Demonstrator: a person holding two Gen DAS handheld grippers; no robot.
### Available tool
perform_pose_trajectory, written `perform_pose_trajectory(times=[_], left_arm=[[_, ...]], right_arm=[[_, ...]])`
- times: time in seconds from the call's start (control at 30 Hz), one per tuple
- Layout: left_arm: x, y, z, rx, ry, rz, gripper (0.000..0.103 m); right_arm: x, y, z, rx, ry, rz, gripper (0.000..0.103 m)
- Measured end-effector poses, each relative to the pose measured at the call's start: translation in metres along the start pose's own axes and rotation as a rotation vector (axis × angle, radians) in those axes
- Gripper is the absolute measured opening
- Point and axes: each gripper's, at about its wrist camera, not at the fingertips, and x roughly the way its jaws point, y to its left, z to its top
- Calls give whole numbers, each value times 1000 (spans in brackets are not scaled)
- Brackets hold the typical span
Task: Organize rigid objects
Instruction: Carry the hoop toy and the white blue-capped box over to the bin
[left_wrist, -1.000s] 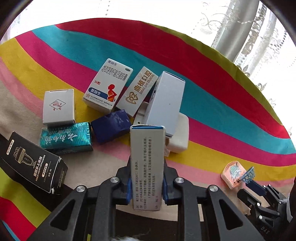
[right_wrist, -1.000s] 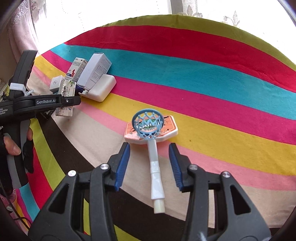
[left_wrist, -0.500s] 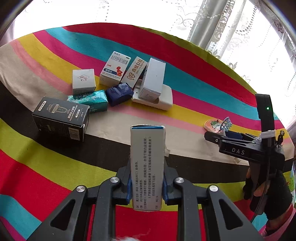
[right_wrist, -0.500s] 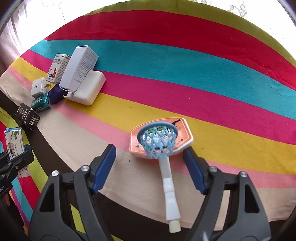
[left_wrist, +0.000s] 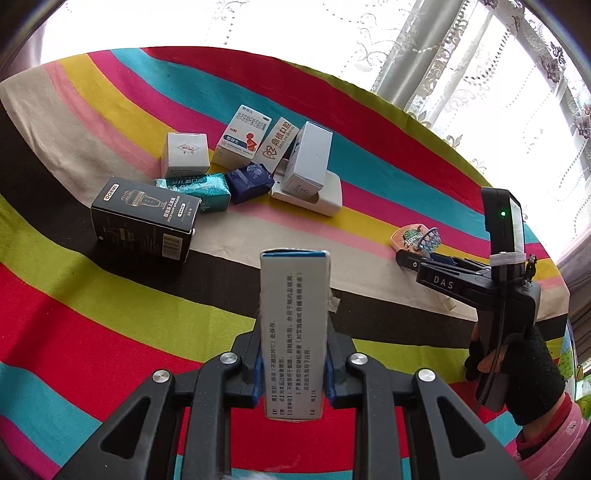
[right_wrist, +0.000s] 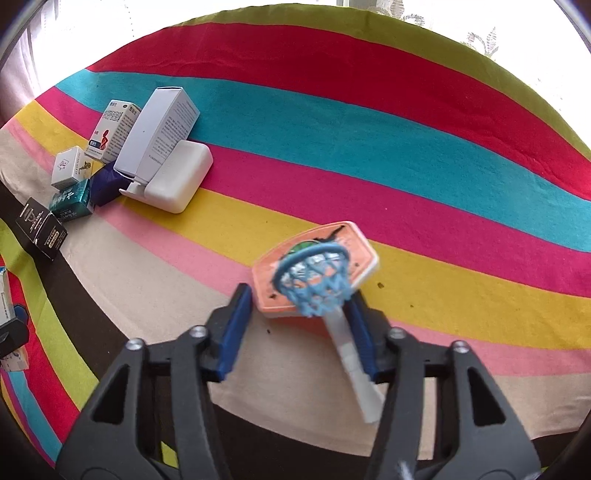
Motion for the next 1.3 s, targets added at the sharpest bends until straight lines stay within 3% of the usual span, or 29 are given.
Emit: perform_pose_trajectory(times=[0.6, 1.3], left_arm=[[-41, -26, -51, 84, 45, -79, 25], [-87, -53, -125, 270, 111, -120, 25]], right_arm=[[-97, 13, -81, 53, -29, 32, 48], [-227, 30, -185, 24, -90, -28, 48]])
